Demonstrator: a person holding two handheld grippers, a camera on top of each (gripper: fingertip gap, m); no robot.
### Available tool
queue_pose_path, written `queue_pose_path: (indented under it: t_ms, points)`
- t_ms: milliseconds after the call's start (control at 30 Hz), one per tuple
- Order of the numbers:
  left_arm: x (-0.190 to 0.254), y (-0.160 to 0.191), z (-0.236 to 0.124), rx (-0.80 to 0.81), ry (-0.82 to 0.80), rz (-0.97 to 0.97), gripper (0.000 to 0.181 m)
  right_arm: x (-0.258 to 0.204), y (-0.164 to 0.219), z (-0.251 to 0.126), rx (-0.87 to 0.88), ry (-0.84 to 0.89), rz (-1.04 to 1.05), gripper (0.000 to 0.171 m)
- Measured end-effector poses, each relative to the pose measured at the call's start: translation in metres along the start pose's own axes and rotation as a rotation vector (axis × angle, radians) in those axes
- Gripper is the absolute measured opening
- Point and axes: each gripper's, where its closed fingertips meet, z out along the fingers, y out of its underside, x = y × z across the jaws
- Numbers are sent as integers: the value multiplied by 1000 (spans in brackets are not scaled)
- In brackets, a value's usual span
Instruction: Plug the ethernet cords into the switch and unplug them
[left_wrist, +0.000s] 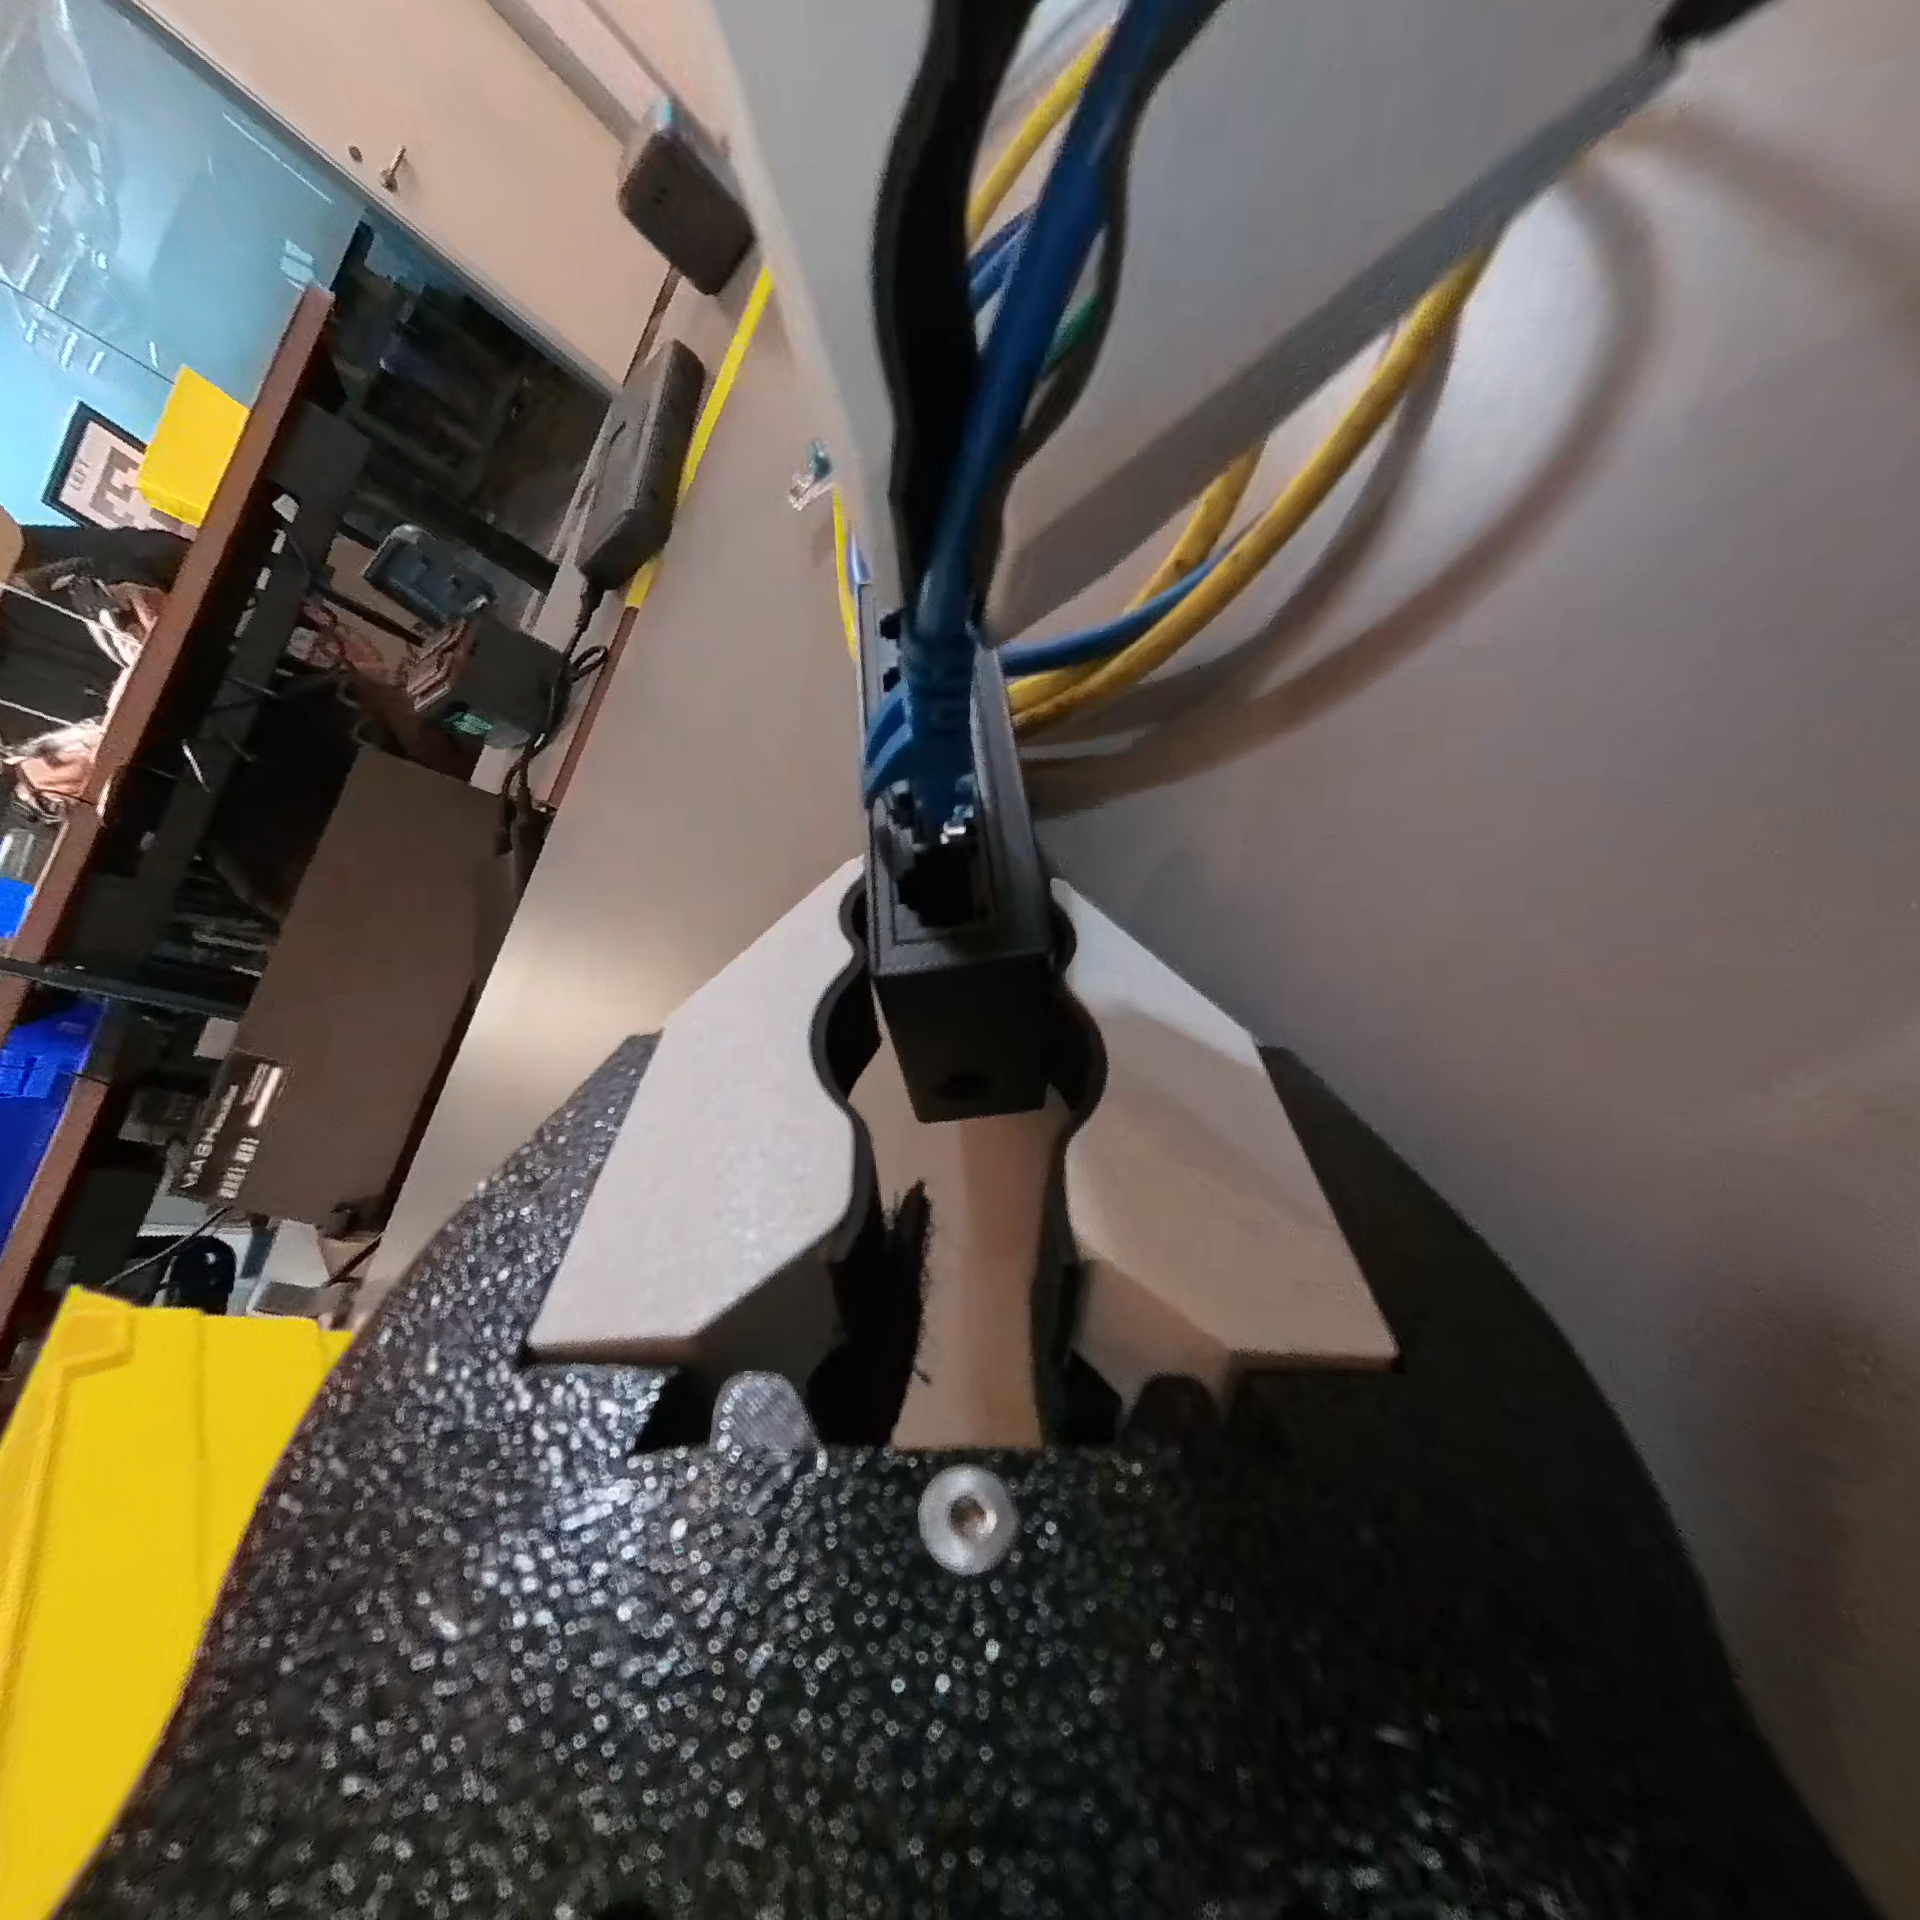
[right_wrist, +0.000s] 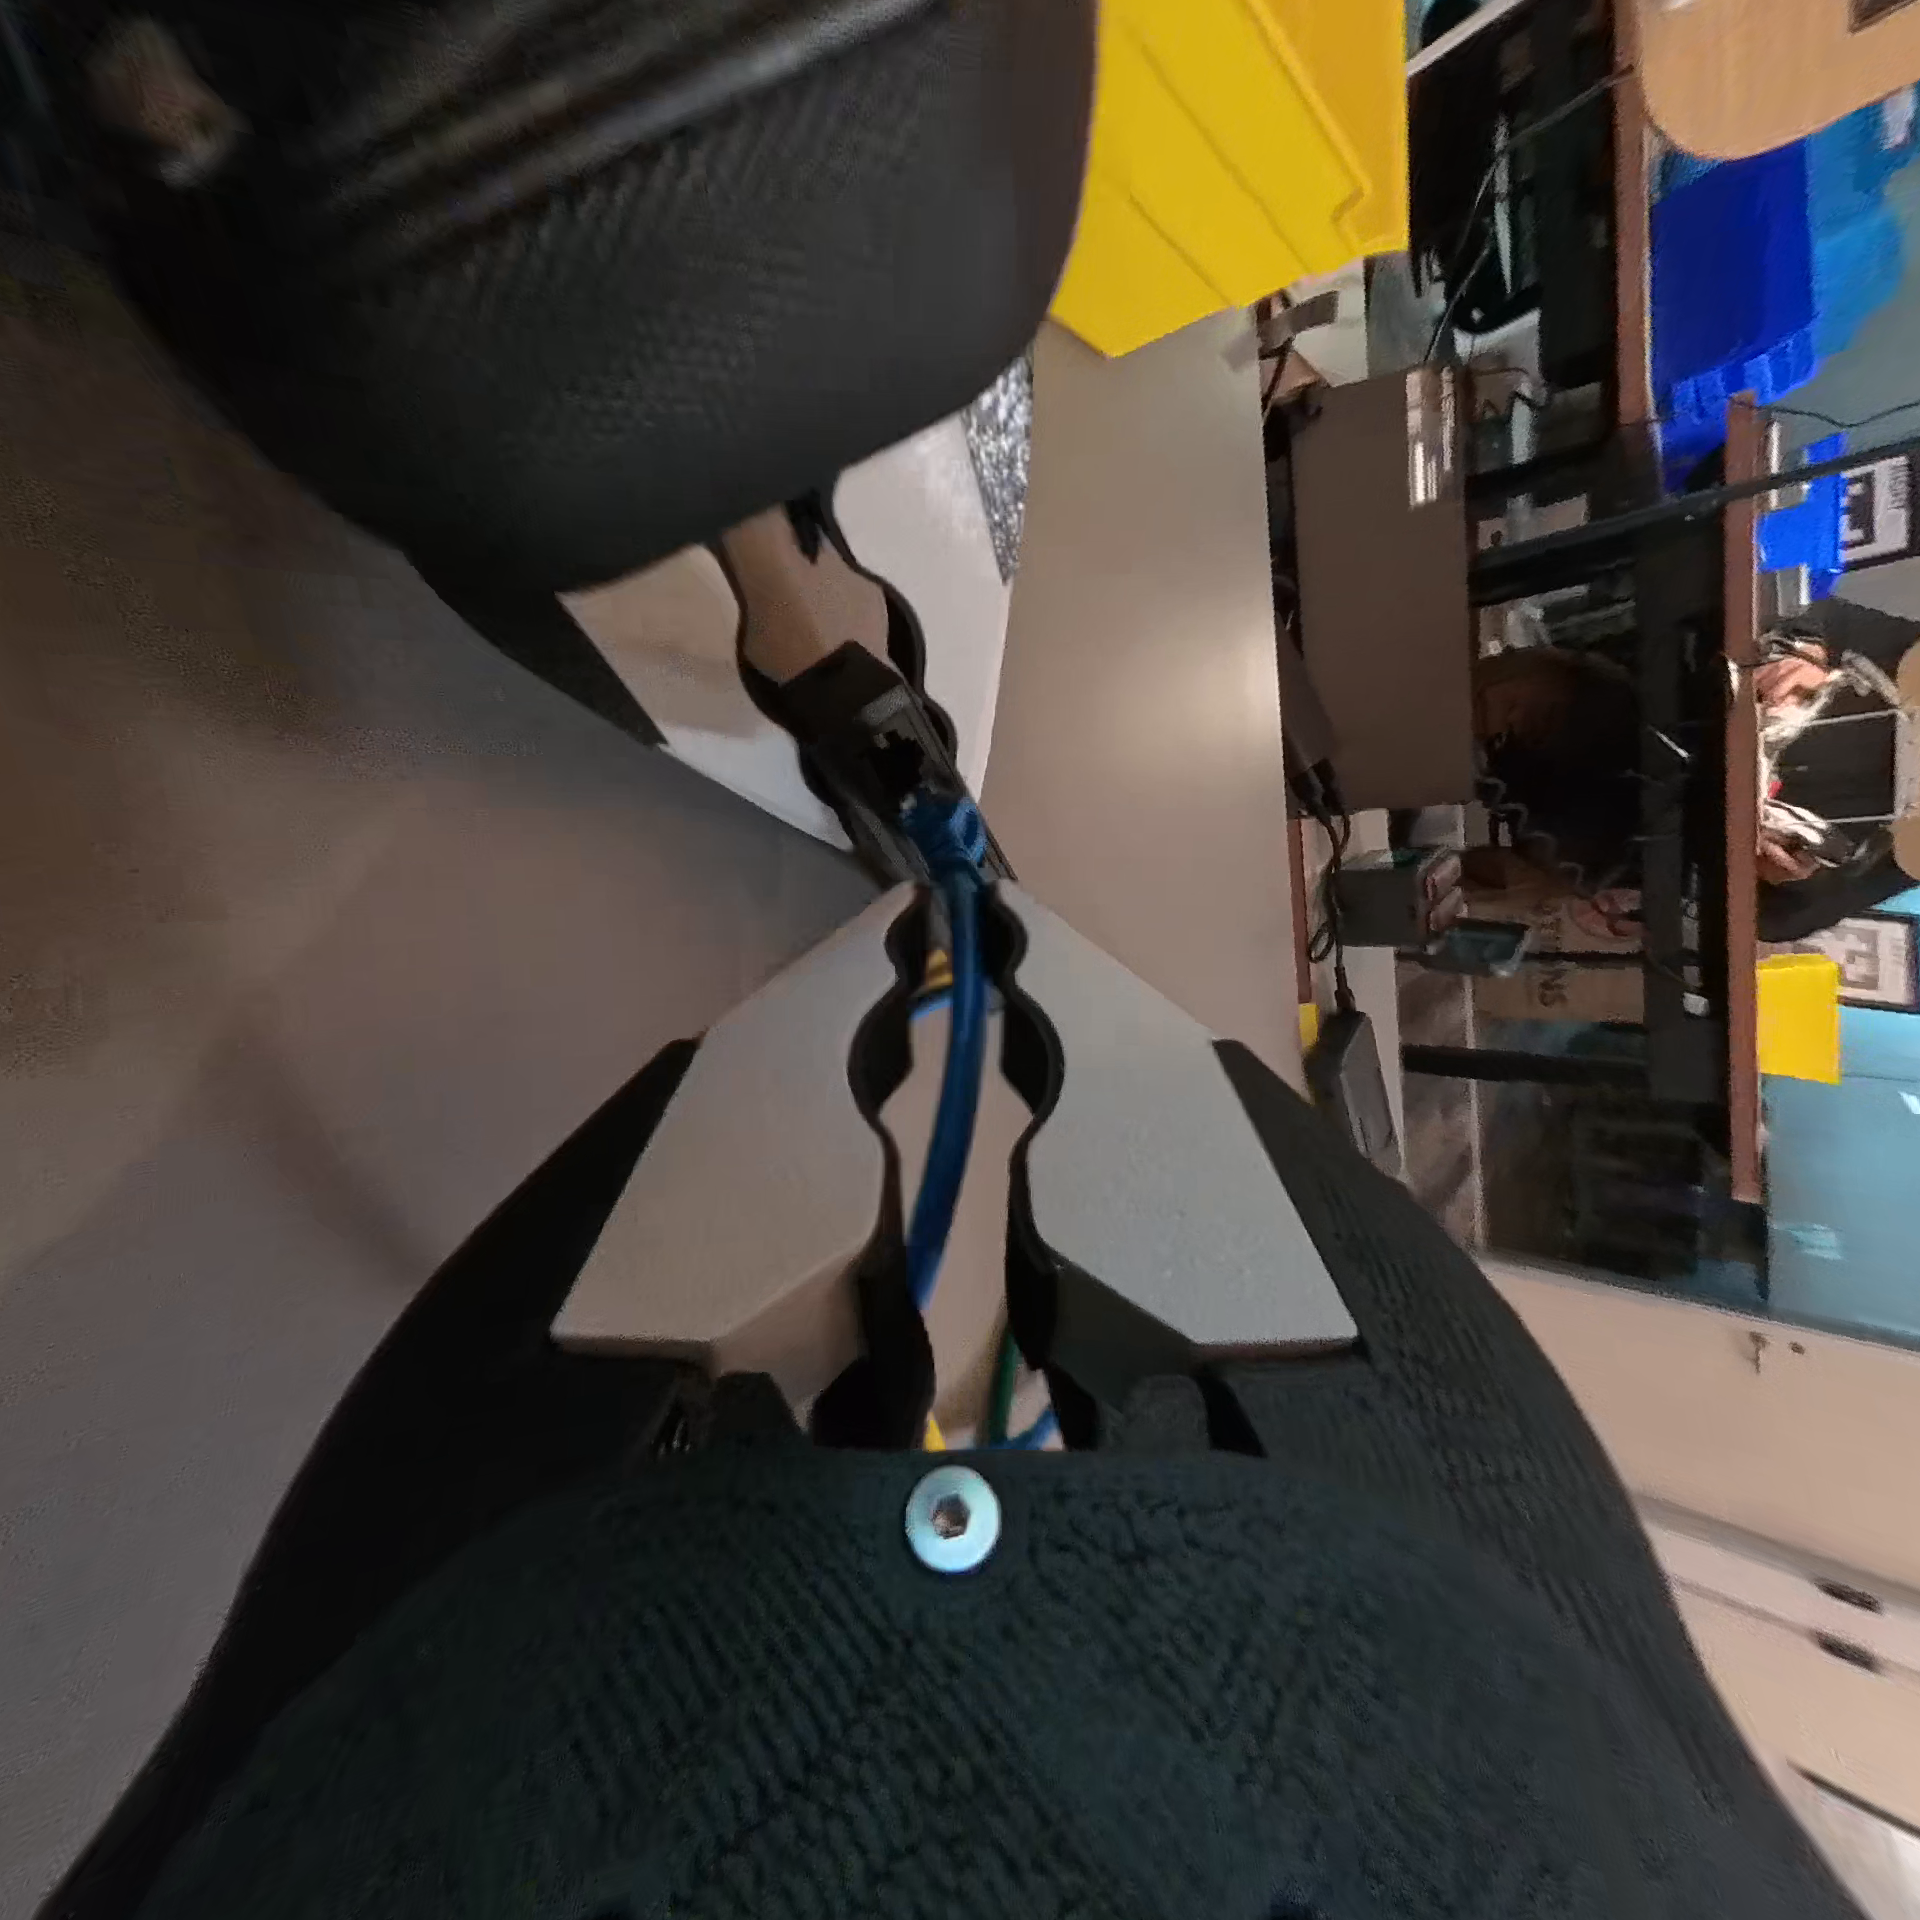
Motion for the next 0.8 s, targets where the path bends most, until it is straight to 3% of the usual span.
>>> queue_pose_path:
  t_ms: [100, 200, 300, 400, 567, 733, 800]
  points:
    - [-3, 0, 1, -23, -54, 83, 25, -8, -13, -12, 155, -82, 201, 42]
    - [-5, 2, -3, -32, -87, 165, 25, 11, -17, -47, 386, -112, 488, 46]
    - [-10, 7, -8, -57, -120, 229, 24, 48, 26, -72, 438, -39, 735, 45]
    - [-17, 15, -12, -88, -164, 315, 24, 62, 96, -70, 247, 11, 876, 41]
    - [-18, 19, -13, -136, -187, 443, 24, 56, 176, -58, -173, -10, 831, 28]
    - [-16, 18, -12, -144, -199, 511, 24, 37, 223, -63, -517, -245, 360, 29]
    - [-16, 18, -12, -141, -194, 503, 24, 31, 236, -60, -572, -351, 200, 30]
